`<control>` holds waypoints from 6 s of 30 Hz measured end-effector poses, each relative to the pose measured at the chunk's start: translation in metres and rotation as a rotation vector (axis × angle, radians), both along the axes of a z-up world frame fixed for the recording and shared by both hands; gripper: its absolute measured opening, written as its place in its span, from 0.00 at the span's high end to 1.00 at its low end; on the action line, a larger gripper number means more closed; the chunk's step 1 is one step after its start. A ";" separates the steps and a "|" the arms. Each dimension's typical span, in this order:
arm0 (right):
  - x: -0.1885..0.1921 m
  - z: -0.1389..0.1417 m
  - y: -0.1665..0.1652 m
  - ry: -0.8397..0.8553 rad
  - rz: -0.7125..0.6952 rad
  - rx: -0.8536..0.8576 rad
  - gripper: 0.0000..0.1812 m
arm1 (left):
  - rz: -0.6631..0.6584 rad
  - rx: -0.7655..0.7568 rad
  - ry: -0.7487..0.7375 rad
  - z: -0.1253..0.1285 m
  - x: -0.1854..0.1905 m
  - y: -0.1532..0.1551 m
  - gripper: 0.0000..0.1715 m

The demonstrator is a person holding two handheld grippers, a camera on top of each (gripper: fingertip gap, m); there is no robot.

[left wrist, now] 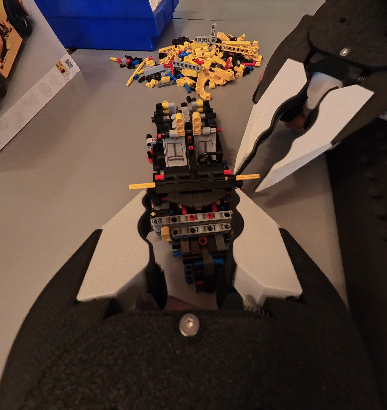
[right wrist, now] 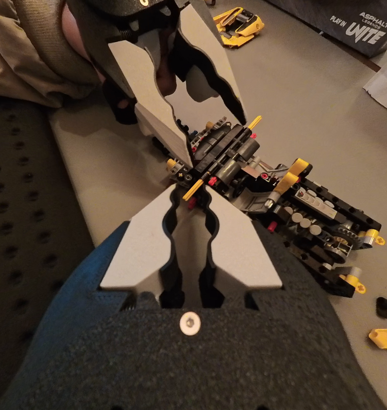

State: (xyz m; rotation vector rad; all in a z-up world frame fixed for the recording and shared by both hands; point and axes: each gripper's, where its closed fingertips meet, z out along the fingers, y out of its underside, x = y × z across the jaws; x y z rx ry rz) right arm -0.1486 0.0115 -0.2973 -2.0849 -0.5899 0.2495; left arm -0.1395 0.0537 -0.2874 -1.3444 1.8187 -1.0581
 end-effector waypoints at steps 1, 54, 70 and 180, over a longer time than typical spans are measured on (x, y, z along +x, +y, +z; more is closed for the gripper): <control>0.001 0.000 0.001 -0.006 -0.007 0.002 0.92 | -0.006 -0.006 0.003 0.000 0.000 -0.001 0.60; 0.055 0.004 -0.005 0.786 -0.055 -0.337 0.95 | -0.022 -0.913 0.243 0.004 0.002 -0.011 0.96; 0.056 0.005 -0.021 0.785 0.029 -0.382 0.95 | 0.000 -0.614 0.267 -0.016 -0.015 0.013 1.00; -0.015 0.055 0.023 -0.218 0.445 -0.169 0.97 | -0.185 -0.029 -0.133 0.038 -0.021 -0.019 0.69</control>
